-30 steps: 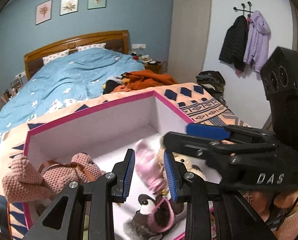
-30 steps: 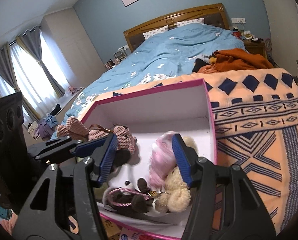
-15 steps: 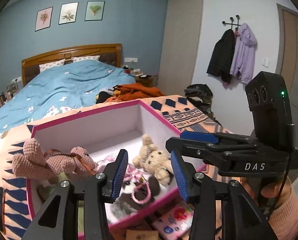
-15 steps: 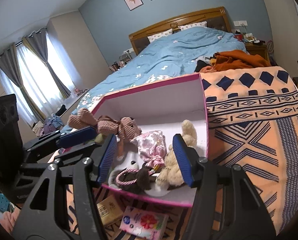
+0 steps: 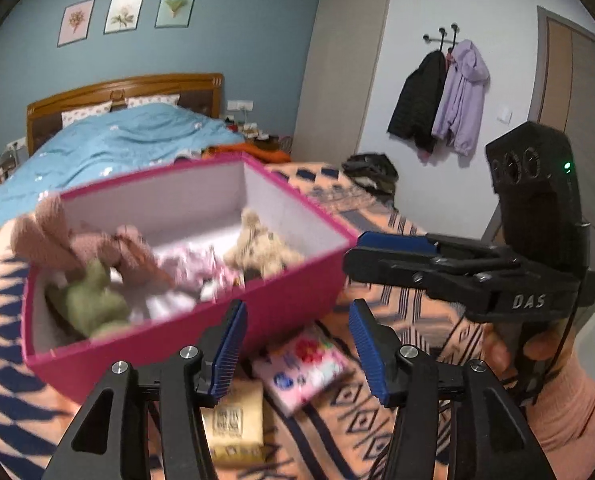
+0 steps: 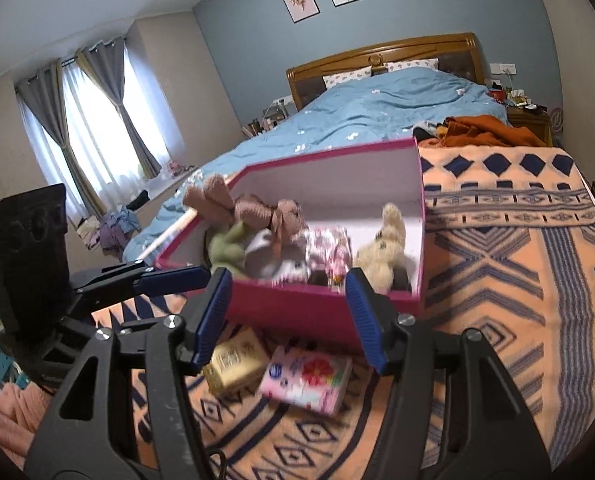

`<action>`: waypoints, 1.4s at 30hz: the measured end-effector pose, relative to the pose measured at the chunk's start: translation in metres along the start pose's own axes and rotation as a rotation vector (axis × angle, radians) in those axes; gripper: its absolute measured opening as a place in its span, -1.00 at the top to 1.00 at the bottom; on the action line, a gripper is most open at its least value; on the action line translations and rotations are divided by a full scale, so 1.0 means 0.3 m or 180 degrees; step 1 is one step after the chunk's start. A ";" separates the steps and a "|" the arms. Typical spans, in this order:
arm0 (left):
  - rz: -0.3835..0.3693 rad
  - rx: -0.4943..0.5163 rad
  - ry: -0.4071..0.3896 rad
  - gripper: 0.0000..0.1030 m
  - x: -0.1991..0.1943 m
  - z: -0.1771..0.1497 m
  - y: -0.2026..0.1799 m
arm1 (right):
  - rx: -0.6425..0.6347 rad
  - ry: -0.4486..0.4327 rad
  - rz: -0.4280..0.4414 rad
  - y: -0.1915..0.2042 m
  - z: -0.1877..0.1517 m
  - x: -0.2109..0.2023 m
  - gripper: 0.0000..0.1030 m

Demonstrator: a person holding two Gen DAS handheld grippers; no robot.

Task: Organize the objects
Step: 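Move the right gripper toward the pink flower tissue pack beside the box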

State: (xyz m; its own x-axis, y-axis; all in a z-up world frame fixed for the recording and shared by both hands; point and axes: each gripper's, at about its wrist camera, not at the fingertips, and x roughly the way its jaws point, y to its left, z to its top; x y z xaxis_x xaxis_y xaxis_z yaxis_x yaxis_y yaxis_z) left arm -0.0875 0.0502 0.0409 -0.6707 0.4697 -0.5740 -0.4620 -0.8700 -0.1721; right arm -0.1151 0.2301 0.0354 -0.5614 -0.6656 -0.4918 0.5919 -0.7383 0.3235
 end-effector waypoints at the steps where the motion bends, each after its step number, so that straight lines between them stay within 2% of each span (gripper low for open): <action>1: 0.0054 -0.0027 0.0055 -0.05 0.012 -0.022 0.003 | 0.0004 0.0023 -0.0009 -0.003 -0.012 0.001 -0.18; 12: 0.0434 -0.0136 0.0402 -0.05 0.070 -0.176 0.059 | 0.0338 0.0340 -0.0006 -0.058 -0.164 0.053 -0.19; 20: 0.0862 0.0053 0.0569 -0.05 0.105 -0.233 0.071 | 0.0395 0.0472 -0.0011 -0.062 -0.204 0.081 -0.19; 25: 0.1116 0.0116 0.0637 -0.15 0.119 -0.254 0.088 | 0.0421 0.0495 -0.0018 -0.068 -0.210 0.088 -0.19; 30: 0.1303 0.0030 0.0673 -0.15 0.118 -0.257 0.123 | 0.0444 0.0529 -0.0030 -0.074 -0.216 0.099 -0.19; 34: 0.1088 -0.0201 0.0529 -0.14 0.078 -0.234 0.150 | 0.0457 0.0551 -0.0038 -0.079 -0.215 0.111 -0.19; 38: 0.0762 -0.0212 0.0410 -0.14 0.047 -0.213 0.117 | 0.0476 0.0567 -0.0045 -0.085 -0.218 0.121 -0.19; 42: 0.0463 -0.0168 0.0415 -0.14 0.063 -0.195 0.061 | 0.0511 0.0576 -0.0055 -0.091 -0.221 0.125 -0.19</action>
State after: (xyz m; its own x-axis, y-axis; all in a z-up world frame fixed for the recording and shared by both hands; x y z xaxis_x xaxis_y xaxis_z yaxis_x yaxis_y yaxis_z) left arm -0.0747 0.0344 -0.0200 -0.6457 0.3180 -0.6942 -0.3323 -0.9356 -0.1195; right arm -0.1140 0.2326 -0.0454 -0.4493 -0.6329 -0.6305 0.4754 -0.7669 0.4311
